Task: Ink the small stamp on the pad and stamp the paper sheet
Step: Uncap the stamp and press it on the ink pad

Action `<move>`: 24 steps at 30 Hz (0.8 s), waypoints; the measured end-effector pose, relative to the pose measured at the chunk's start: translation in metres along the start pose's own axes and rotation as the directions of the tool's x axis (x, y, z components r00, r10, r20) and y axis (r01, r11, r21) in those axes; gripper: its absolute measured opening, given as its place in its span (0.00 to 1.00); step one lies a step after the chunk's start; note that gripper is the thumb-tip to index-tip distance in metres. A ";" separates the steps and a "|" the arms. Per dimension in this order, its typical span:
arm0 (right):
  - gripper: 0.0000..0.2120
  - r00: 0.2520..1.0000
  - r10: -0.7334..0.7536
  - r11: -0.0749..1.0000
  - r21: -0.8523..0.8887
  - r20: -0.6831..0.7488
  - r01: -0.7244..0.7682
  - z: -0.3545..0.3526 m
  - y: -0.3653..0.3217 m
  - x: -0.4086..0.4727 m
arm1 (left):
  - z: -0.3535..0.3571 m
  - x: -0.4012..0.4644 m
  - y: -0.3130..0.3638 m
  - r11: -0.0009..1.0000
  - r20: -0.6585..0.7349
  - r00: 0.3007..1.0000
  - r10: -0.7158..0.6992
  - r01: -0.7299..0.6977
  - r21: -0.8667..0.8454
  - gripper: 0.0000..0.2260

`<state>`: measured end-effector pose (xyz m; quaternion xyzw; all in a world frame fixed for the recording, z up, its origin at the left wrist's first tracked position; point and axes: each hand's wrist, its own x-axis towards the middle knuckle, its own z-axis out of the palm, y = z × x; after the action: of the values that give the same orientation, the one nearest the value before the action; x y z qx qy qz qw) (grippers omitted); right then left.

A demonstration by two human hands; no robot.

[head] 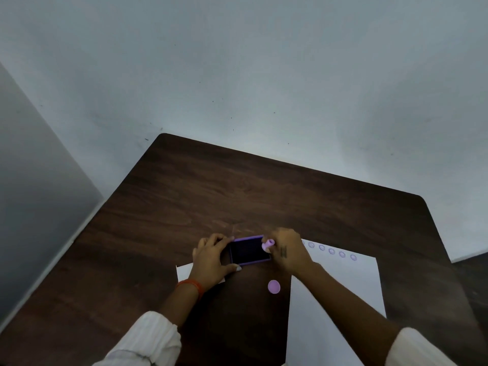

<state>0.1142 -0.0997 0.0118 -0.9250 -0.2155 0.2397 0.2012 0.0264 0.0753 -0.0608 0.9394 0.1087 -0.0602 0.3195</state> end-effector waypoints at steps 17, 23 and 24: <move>0.09 0.983 -0.136 0.986 -0.114 -0.122 0.123 0.034 0.005 0.008 | 0.003 0.000 -0.005 0.999 -0.014 1.000 0.013 -0.014 -0.043 0.34; 0.08 0.976 -0.104 0.994 -0.049 -0.191 0.096 0.034 0.005 0.009 | 0.004 0.000 -0.005 0.999 -0.028 1.000 0.013 -0.014 -0.038 0.34; 0.08 0.971 -0.111 0.994 -0.035 -0.213 0.107 0.035 0.006 0.008 | 0.004 0.000 -0.005 0.999 -0.029 0.999 0.014 -0.015 -0.040 0.34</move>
<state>0.1034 -0.0913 -0.0220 -0.9345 -0.2458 0.1246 0.2254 0.0251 0.0766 -0.0670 0.9343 0.1077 -0.0421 0.3373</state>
